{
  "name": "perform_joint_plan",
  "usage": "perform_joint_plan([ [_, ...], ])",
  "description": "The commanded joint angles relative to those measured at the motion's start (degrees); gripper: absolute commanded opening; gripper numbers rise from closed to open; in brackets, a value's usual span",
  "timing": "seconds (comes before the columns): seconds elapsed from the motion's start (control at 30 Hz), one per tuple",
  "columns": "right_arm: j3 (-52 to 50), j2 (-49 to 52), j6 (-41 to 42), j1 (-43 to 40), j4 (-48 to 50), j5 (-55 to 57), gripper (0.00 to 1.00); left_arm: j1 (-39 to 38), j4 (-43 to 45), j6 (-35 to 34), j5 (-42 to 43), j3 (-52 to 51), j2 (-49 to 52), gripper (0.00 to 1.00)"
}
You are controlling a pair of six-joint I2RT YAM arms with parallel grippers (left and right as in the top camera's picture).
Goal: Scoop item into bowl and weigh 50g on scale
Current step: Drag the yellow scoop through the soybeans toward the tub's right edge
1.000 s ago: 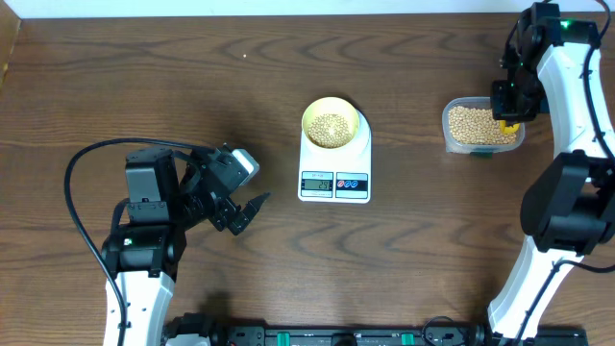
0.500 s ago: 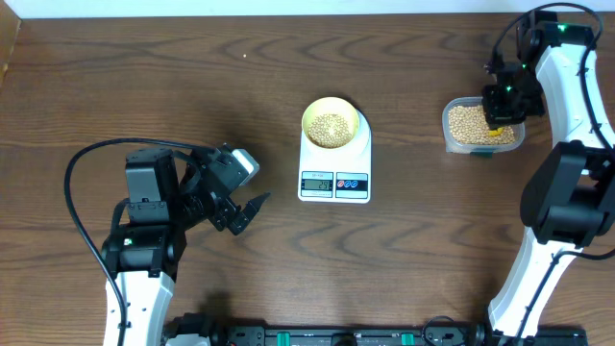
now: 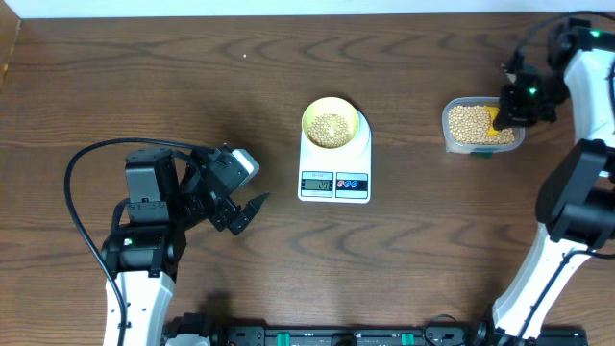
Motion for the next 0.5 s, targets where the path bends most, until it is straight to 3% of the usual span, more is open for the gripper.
perform_joint_plan([
  [0.0,-0.3,2.4,-3.7,-1.6,-0.5,-9.9,0.01,-0.1,0.0,0.2,0.8,-0.1,0.1,0.97],
  [0.47,-0.3,3.3,-7.8,-4.2,-4.2,-17.7,0.01,-0.1,0.0,0.2,0.8,-0.1,0.1,0.98],
])
